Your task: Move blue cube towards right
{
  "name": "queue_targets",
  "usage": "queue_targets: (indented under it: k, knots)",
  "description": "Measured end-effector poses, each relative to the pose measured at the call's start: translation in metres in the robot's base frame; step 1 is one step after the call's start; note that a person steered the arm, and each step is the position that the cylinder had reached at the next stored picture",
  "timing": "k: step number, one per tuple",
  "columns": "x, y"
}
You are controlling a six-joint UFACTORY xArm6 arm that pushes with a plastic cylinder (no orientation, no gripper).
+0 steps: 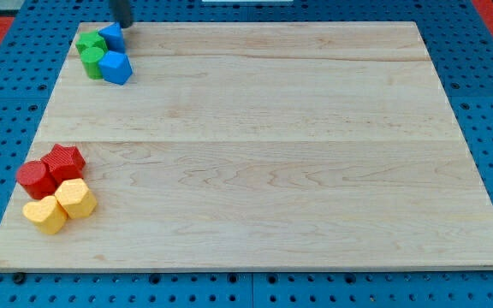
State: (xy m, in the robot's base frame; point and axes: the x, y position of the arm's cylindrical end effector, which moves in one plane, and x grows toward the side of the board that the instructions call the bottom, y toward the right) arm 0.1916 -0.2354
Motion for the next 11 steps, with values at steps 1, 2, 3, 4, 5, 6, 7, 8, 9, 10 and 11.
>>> queue_targets:
  k: [1, 2, 3, 4, 5, 6, 7, 8, 9, 10, 11]
  knots:
    - [0.006, -0.007]
    - [0.008, 0.041]
    - [0.014, 0.071]
    - [0.032, 0.074]
    - [0.046, 0.074]
    - [0.069, 0.076]
    - [0.105, 0.088]
    - [0.148, 0.102]
    - [0.188, 0.101]
    - [0.204, 0.06]
    - [0.204, 0.011]
